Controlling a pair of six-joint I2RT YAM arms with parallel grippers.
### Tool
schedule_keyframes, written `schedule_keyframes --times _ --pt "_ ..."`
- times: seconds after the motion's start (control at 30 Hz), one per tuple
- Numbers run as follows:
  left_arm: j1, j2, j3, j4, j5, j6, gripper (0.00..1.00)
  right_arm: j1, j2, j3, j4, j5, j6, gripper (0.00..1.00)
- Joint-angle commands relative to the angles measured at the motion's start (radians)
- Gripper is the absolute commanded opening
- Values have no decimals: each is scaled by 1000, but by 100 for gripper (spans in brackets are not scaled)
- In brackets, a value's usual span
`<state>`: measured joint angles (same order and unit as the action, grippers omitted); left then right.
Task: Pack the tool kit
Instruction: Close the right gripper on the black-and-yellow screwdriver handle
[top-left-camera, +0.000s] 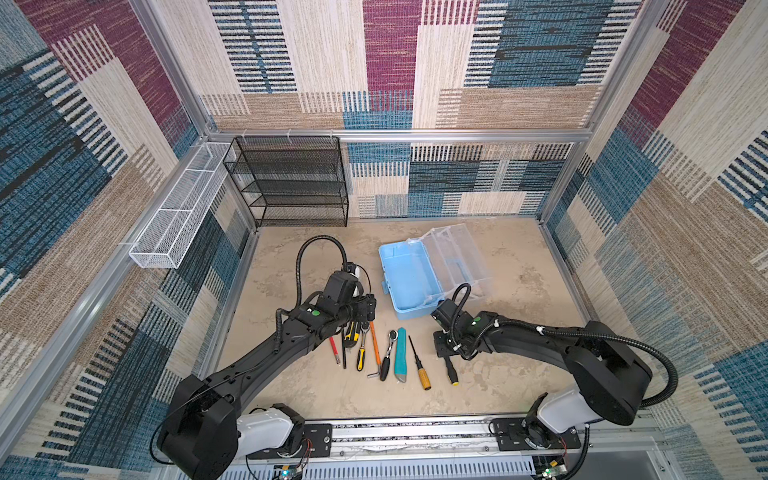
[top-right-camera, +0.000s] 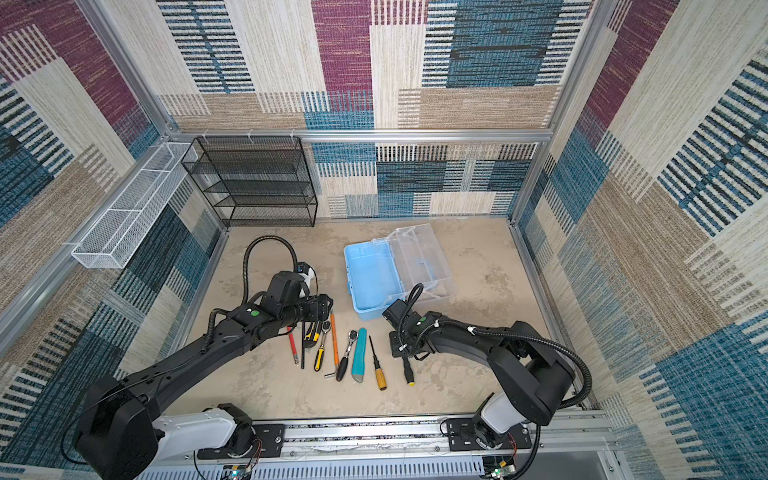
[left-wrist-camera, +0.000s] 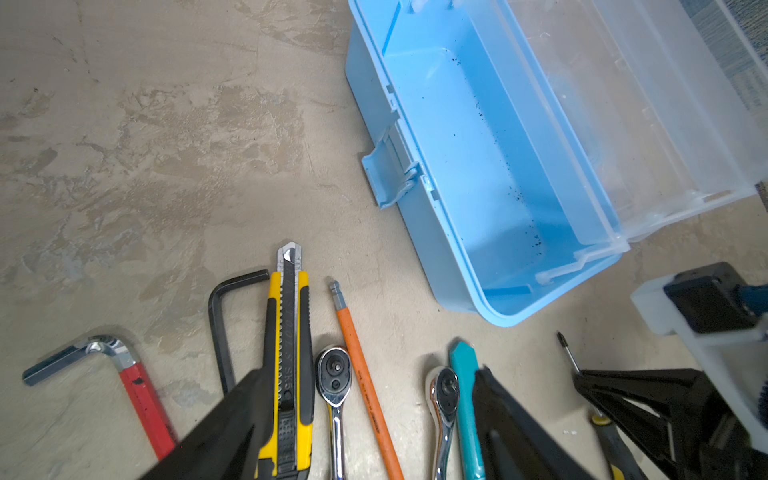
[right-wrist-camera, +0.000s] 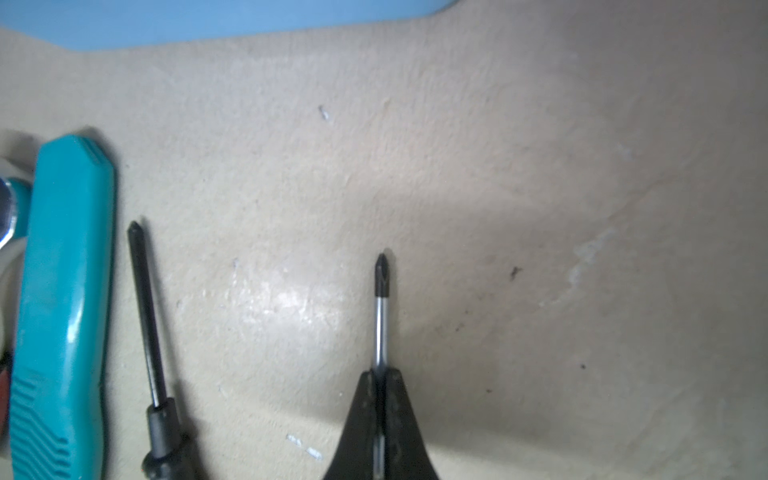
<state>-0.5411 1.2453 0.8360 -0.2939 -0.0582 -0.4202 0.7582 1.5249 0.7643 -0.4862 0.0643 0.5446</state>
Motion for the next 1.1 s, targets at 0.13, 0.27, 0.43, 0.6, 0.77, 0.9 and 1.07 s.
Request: schedule_keyframes --times 0.13,0.27,0.43,0.6,0.77,0.9,1.07 --pt "2 -2 -4 15 -22 -20 80 -21 11 18 -52 40 -6 0" --pt "1 -5 -6 13 -19 -23 80 -21 6 30 -65 45 1 11" --pt "3 -8 -9 14 -19 -24 80 -20 -32 32 -78 40 10 37" --pt "2 -5 -5 12 -12 -24 80 -18 -68 10 -83 6 39 43" --pt "3 -9 -12 11 -14 -25 80 14 -105 -17 -114 -22 67 45" --pt "3 -8 -13 13 -12 -25 80 40 -120 -43 -128 -38 94 45" --pt "3 -9 -13 16 -10 -21 80 63 -126 -67 -145 -45 117 42"
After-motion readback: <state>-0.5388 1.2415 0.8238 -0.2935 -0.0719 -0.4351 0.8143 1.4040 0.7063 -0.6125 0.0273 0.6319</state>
